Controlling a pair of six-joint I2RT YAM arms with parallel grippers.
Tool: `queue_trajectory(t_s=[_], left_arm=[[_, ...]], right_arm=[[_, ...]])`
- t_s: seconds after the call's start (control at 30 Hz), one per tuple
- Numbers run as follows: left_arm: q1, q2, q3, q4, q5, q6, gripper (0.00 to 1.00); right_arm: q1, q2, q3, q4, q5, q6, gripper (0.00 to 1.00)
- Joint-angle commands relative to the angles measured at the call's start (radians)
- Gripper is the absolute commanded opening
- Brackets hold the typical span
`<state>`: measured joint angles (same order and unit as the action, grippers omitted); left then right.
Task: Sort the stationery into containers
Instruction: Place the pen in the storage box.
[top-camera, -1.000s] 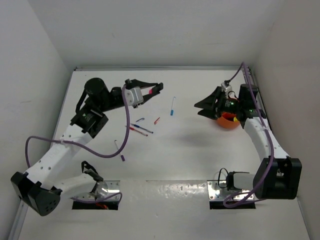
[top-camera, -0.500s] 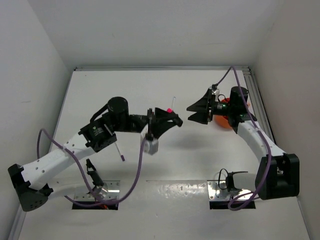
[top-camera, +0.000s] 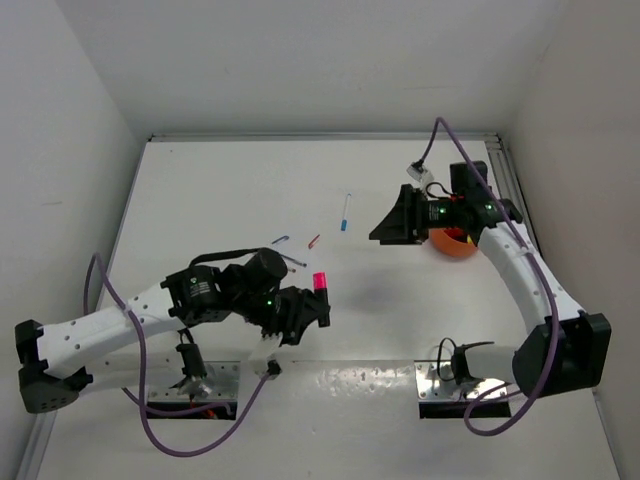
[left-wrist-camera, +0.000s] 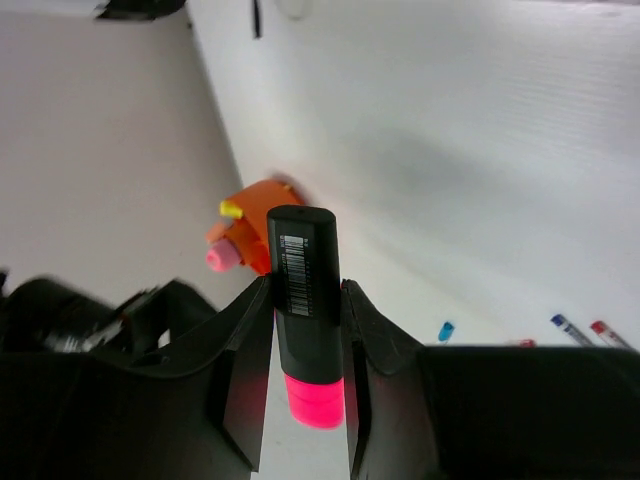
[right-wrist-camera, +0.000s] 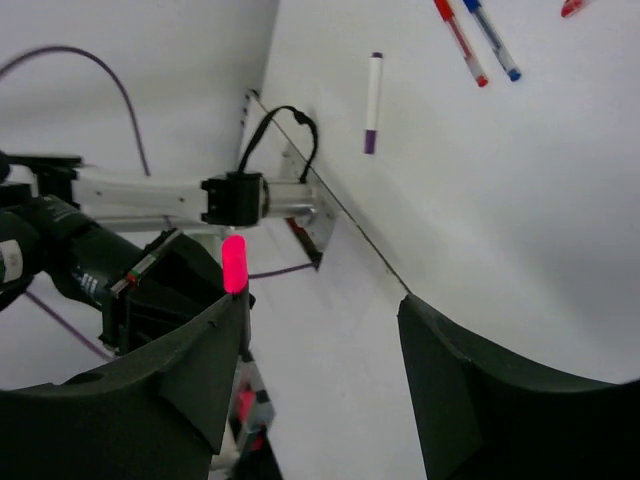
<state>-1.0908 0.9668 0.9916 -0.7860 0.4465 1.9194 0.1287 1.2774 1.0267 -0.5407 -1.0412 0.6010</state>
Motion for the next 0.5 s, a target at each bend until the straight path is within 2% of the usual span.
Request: queue_trajectory(t_s=[0.0,0.2,0.27,0.43,0.47], left_arm=[[-0.046,0.012,0.035,-0.12,-0.049,0.412,0.0],[-0.103,0.016,0.007,-0.159,-0.089,0.493,0.0],[-0.124,0.032,0.024,-0.2,-0.098,0.516,0.0],[-0.167,0.099,0.067,-0.24,-0.143,0.562,0.0],[-0.169,0.114,0.067,-0.237,-0.152,0.566,0.0]], right_arm=[[0.051,-0.001,0.094,-0.25,0.179,-0.295,0.63],[0.086,0.043,0.136,-0.356,0.205,-0.388,0.58],[0.14,0.045,0.134,-0.375,0.22,-0.423,0.56],[0.198,0.053,0.108,-0.4,0.199,-0.443,0.56],[0.207,0.057,0.11,-0.412,0.191,-0.454,0.59]])
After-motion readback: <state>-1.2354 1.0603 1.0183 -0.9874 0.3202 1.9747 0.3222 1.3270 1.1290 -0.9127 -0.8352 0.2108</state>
